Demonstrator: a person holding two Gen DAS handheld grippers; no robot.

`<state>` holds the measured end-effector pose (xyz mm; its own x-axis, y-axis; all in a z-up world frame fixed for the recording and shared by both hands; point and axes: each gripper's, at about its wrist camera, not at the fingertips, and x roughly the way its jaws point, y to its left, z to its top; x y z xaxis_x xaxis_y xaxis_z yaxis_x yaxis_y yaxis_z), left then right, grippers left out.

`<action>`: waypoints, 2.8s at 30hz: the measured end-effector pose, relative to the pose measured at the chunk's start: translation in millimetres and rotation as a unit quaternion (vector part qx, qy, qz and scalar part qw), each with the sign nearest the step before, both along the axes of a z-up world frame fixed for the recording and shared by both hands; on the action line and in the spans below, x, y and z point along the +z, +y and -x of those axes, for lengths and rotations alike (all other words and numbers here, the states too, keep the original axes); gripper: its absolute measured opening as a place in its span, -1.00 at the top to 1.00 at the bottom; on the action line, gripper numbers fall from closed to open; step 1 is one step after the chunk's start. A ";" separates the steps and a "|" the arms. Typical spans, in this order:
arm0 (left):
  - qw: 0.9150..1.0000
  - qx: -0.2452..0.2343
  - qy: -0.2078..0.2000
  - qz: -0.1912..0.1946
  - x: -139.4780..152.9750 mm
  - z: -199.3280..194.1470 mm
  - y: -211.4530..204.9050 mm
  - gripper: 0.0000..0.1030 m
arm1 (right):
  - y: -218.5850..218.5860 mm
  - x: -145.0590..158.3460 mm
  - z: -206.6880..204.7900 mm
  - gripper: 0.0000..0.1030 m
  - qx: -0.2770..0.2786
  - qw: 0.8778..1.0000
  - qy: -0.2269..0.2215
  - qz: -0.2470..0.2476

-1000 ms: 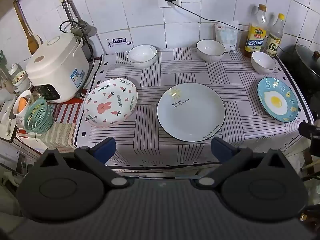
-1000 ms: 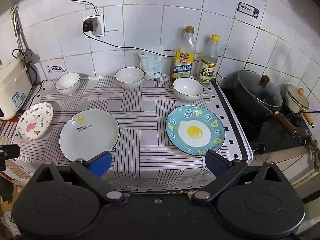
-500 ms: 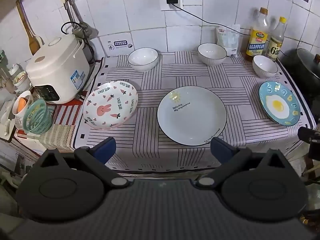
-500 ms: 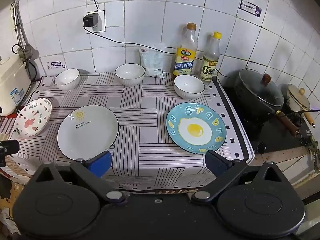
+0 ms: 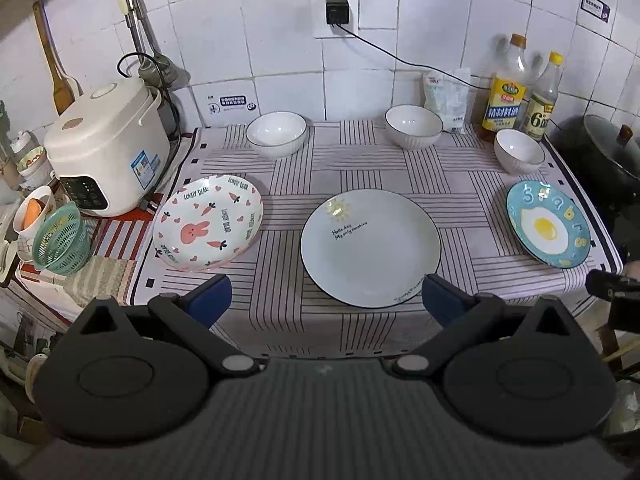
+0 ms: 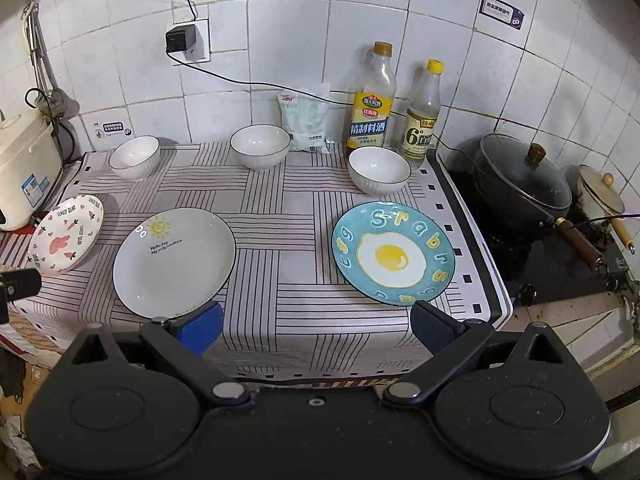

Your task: Organize plates and bowls

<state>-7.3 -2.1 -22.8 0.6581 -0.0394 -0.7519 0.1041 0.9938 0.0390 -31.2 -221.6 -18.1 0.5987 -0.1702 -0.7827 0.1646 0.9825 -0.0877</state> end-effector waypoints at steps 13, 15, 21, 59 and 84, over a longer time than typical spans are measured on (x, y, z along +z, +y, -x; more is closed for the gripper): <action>1.000 0.000 -0.003 0.005 -0.6 -0.7 -5.3 -1.00 | -5.7 -3.6 2.1 -0.97 -0.006 1.000 -0.003 -0.001; 1.000 0.000 -0.005 0.004 -0.4 0.0 -6.1 -1.00 | -5.7 -4.0 2.5 -0.97 -0.007 1.000 -0.004 -0.001; 1.000 0.002 -0.006 0.008 0.2 1.9 -6.5 -1.00 | -2.8 -5.4 2.8 -0.97 -0.006 1.000 -0.004 0.003; 1.000 0.016 0.003 0.026 -0.6 -4.7 -7.8 -0.99 | -10.4 -7.2 -1.0 -0.97 0.017 1.000 -0.015 -0.010; 0.985 0.019 0.138 0.105 -142.0 -159.3 58.5 -0.64 | 16.5 -171.2 -128.4 -0.71 0.168 0.967 -0.001 -0.193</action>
